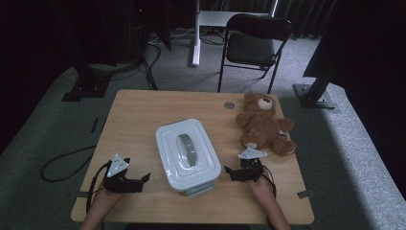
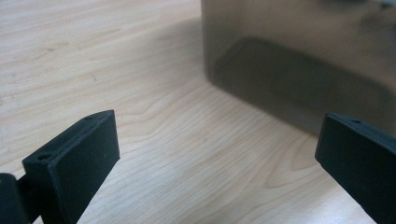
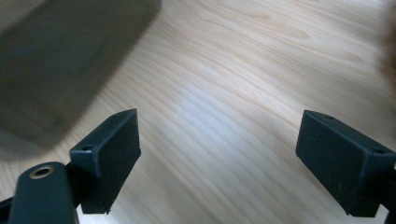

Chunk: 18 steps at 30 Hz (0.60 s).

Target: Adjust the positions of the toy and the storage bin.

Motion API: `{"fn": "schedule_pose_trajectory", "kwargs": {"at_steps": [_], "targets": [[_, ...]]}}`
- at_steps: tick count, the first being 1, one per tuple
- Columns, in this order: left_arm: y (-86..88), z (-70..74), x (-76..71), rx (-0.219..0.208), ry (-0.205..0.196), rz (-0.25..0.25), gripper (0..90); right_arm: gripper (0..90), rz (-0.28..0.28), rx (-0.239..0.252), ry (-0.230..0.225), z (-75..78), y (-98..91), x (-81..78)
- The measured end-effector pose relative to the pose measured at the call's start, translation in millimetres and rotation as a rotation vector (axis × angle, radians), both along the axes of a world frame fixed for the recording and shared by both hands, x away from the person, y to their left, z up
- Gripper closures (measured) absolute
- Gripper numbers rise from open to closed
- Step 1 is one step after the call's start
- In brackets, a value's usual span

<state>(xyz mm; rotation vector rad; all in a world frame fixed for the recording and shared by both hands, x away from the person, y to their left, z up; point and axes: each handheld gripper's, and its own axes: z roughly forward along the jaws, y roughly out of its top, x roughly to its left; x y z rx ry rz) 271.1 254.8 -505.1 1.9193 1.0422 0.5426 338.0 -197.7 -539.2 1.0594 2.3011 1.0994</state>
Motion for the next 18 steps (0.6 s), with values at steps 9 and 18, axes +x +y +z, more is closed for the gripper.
{"fn": "schedule_pose_trajectory", "kwargs": {"at_steps": [9, 18], "targets": [[7.2, 24.7, -16.2, -0.027, -0.038, 0.009, 0.4, 13.0, -0.058, 0.020, -0.011, -2.6, -36.8, -22.7], [5.7, 49.6, -24.0, -0.047, 0.045, -0.035, 0.5, 13.0, -0.117, 0.028, 0.002, -10.7, -68.8, -43.3]]}}
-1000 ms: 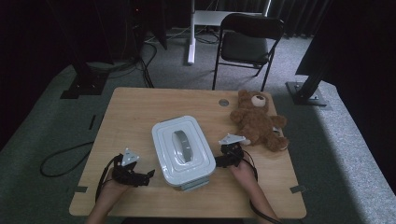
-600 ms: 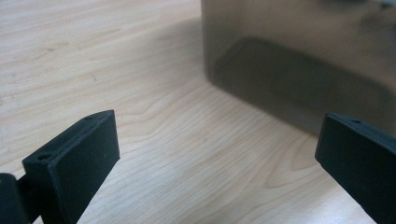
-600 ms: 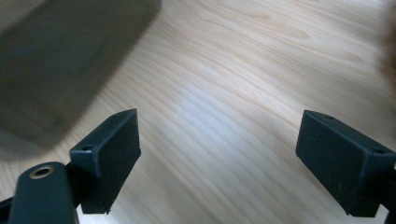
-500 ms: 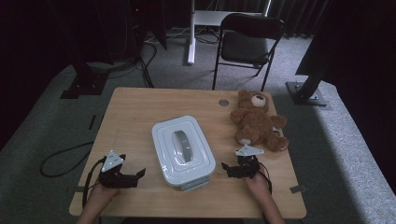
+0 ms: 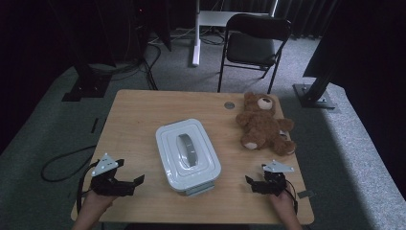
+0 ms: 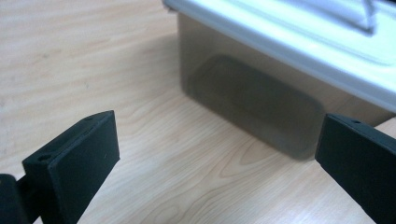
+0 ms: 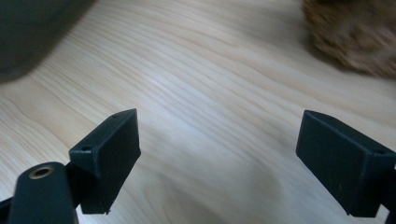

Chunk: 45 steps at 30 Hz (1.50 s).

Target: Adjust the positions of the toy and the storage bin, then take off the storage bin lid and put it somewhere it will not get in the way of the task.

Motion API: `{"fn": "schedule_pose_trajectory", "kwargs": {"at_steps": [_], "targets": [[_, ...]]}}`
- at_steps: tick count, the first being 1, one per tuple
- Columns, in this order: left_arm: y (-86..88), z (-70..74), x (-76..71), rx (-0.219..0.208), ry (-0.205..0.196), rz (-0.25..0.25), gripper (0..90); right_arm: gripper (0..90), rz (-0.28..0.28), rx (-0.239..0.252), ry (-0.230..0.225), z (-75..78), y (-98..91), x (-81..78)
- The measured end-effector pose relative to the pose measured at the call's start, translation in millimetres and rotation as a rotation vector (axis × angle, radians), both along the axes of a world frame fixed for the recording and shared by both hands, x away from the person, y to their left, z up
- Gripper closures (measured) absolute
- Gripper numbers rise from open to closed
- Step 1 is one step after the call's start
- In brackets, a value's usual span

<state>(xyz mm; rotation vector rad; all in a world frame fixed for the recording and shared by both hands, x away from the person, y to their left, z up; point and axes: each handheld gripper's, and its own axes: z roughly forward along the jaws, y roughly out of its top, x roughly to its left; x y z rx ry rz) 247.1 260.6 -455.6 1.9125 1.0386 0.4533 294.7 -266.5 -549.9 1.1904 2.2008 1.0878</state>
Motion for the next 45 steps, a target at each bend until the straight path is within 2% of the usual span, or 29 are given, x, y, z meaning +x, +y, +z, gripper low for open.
{"fn": "schedule_pose_trajectory", "kwargs": {"at_steps": [4, 8, 11, 15, 22, 27, 35, 40, 45], "targets": [[-8.5, 13.8, -2.1, 0.011, -0.011, -0.035, 0.5, 13.0, -0.044, 0.005, 0.006, -5.6, -16.3, -7.6], [-24.3, 26.5, -1.0, 0.015, -0.022, -0.071, 0.5, 13.1, -0.079, 0.009, 0.012, -10.2, -27.3, -12.1], [-39.5, 34.1, 0.4, 0.019, -0.035, -0.110, 0.5, 13.1, -0.083, 0.014, 0.014, -10.4, -28.9, -12.6], [-60.3, 39.9, 2.9, 0.019, -0.039, -0.158, 0.5, 13.1, -0.072, -0.015, 0.028, -11.2, -25.7, -11.5], [-85.8, 44.1, 9.8, 0.037, -0.036, -0.209, 0.5, 13.1, -0.072, -0.052, 0.050, -12.3, -21.9, -9.7], [-94.9, 44.8, 16.2, 0.041, -0.026, -0.218, 0.5, 12.9, -0.096, -0.047, 0.062, -12.5, -23.4, -8.2], [-107.8, 43.2, 28.4, 0.046, -0.005, -0.220, 0.4, 12.6, -0.097, -0.050, 0.062, -12.6, -23.5, -7.7], [-118.9, 41.4, 36.0, 0.028, 0.010, -0.231, 0.5, 12.6, -0.097, -0.050, 0.063, -12.6, -23.4, -7.8], [-132.1, 37.0, 42.6, 0.056, 0.023, -0.239, 0.5, 12.6, -0.097, -0.050, 0.061, -12.6, -23.5, -7.7]]}}
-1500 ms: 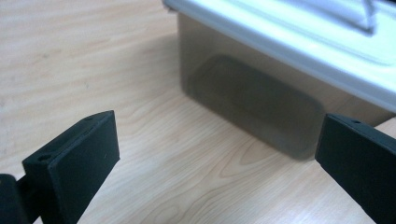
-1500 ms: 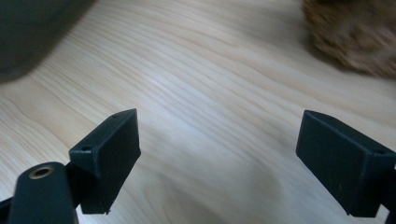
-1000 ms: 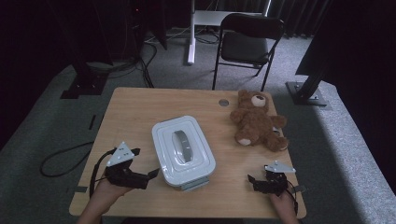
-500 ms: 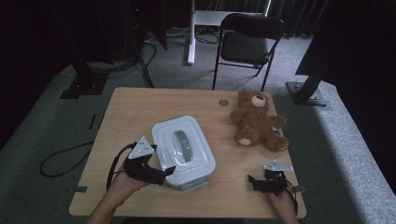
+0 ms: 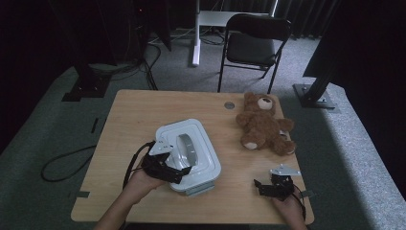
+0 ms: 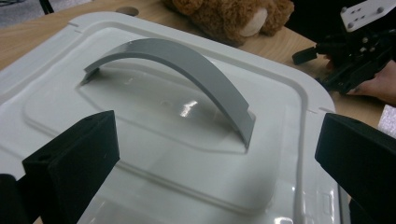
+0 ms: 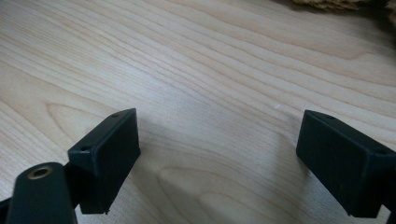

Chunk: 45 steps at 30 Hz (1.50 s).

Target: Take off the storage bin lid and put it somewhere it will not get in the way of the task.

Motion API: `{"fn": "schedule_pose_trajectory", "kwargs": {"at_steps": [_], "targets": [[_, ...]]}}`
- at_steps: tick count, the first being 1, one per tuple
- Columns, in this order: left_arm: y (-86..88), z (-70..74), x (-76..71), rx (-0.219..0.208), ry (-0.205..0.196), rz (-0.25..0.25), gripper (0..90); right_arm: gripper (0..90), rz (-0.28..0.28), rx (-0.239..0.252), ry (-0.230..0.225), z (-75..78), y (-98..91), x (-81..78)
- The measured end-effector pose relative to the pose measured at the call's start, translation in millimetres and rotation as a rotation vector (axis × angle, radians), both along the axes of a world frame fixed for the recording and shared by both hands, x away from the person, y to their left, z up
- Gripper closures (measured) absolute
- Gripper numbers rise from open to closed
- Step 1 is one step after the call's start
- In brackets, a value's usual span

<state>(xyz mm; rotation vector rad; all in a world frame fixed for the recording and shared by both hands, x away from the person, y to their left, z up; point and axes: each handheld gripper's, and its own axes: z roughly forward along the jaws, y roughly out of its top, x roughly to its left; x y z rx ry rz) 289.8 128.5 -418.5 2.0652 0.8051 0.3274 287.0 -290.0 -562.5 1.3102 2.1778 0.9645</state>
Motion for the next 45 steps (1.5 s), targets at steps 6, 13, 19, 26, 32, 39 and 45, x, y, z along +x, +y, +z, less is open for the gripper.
{"fn": "schedule_pose_trajectory", "kwargs": {"at_steps": [6, 13, 19, 26, 32, 39, 45], "targets": [[-11.5, -2.5, 6.1, 0.006, 0.013, 0.005, 0.5, 12.7, -0.001, 0.000, -0.001, 0.0, 0.0, 0.0], [-22.5, -2.1, 15.0, 0.026, 0.012, 0.028, 0.5, 12.9, -0.004, 0.003, 0.001, 0.0, 0.0, -0.1], [-33.7, -0.5, 19.1, 0.035, 0.004, 0.063, 4.4, 13.0, -0.006, 0.002, 0.000, 0.0, -0.2, 0.0], [-40.4, -1.2, 27.1, 0.030, 0.020, 0.144, 10.7, 13.0, -0.006, 0.002, -0.001, 0.0, -0.2, 0.0], [-39.4, -2.8, 31.4, 0.015, 0.044, 0.191, 18.4, 13.0, -0.006, 0.002, -0.002, 0.0, -0.2, 0.1], [-40.3, -3.4, 31.3, 0.024, 0.021, 0.221, 26.8, 13.1, -0.005, 0.001, -0.002, 0.0, -0.2, 0.0], [-41.0, -4.0, 32.4, 0.019, 0.040, 0.208, 35.9, 13.1, -0.006, 0.001, -0.001, 0.0, -0.2, 0.0]]}}
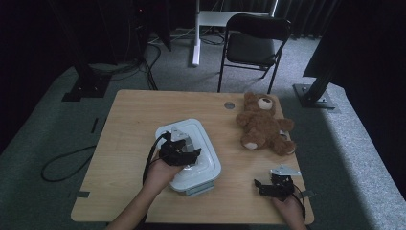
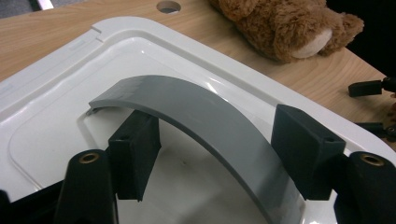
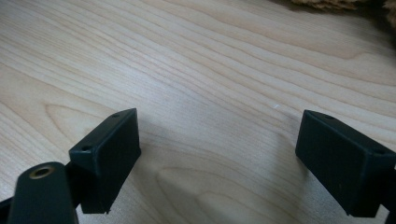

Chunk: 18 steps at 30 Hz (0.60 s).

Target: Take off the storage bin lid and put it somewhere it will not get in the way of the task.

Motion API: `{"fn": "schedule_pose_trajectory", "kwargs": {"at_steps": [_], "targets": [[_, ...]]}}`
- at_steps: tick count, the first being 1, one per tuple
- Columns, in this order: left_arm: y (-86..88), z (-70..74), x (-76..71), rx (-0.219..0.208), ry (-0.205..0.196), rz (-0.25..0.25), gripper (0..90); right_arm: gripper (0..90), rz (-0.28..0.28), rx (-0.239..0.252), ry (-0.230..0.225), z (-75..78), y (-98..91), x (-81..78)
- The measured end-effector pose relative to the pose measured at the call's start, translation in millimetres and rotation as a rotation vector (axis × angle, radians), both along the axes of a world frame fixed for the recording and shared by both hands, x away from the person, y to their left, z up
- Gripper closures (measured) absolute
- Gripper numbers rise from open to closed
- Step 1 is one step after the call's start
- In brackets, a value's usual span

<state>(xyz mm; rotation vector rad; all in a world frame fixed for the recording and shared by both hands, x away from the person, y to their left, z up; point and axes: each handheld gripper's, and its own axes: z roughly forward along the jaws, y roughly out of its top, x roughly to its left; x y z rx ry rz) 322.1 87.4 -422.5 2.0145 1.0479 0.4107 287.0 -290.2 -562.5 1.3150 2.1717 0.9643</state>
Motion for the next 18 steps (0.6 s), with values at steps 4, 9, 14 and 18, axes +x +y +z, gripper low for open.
{"fn": "schedule_pose_trajectory", "kwargs": {"at_steps": [4, 9, 14, 18], "targets": [[-1.6, -0.2, -0.7, -0.010, 0.004, -0.012, 43.0, 13.1, 0.000, 0.000, 0.000, 0.0, 0.0, 0.0], [2.9, -0.1, 0.1, -0.075, 0.023, -0.040, 49.3, 13.1, 0.000, 0.000, 0.000, 0.0, 0.0, 0.0], [5.2, 3.7, -2.9, -0.120, 0.018, -0.076, 56.5, 13.1, 0.000, 0.001, 0.000, 0.0, 0.0, 0.0], [5.7, 9.3, -8.6, -0.143, 0.005, -0.109, 62.0, 13.1, -0.001, 0.001, 0.001, 0.0, 0.0, 0.0]]}}
